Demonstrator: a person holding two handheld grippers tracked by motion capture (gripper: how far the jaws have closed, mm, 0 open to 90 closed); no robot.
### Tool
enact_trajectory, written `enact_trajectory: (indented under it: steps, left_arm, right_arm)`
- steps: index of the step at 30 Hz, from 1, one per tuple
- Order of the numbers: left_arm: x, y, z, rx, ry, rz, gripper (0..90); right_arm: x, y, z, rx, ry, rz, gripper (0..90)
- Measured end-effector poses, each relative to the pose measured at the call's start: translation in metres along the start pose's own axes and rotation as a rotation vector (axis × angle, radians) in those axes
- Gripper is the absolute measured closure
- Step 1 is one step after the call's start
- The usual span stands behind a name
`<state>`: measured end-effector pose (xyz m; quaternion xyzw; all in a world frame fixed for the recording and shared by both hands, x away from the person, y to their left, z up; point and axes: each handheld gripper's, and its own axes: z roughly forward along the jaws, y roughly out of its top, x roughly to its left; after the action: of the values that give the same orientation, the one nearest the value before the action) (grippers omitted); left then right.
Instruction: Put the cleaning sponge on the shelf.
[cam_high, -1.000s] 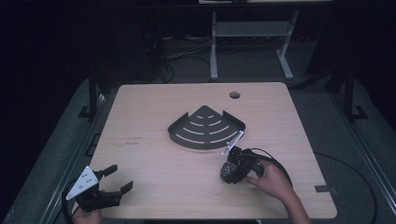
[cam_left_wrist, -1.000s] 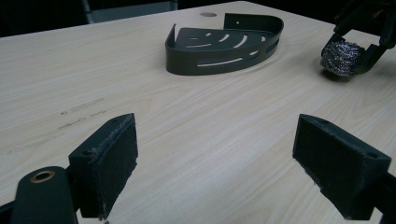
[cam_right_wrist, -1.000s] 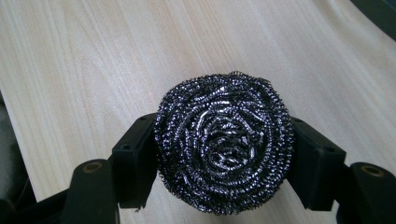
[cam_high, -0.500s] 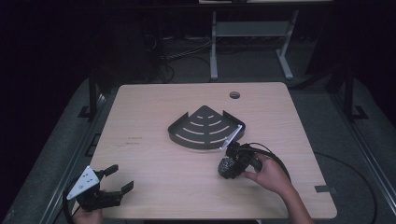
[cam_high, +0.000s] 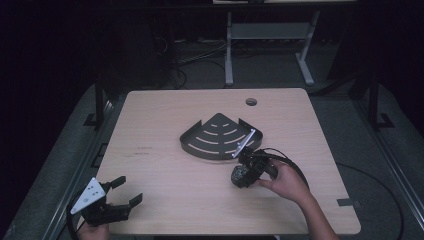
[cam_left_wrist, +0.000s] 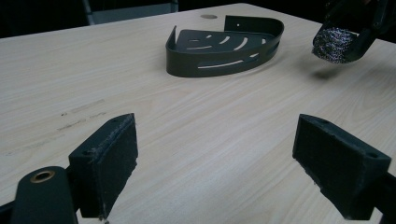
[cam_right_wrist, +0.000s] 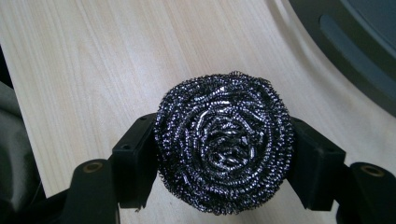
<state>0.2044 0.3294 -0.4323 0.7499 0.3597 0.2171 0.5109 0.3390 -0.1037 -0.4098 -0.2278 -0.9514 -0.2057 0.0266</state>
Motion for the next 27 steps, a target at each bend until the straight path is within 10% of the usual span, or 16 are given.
enact_trajectory:
  steps: [27]
  left_arm:
    - [0.001, 0.000, 0.000, -0.005, -0.006, -0.005, 13.3]
  right_arm:
    - [-0.014, 0.022, -0.008, 0.001, -0.005, -0.007, 32.8]
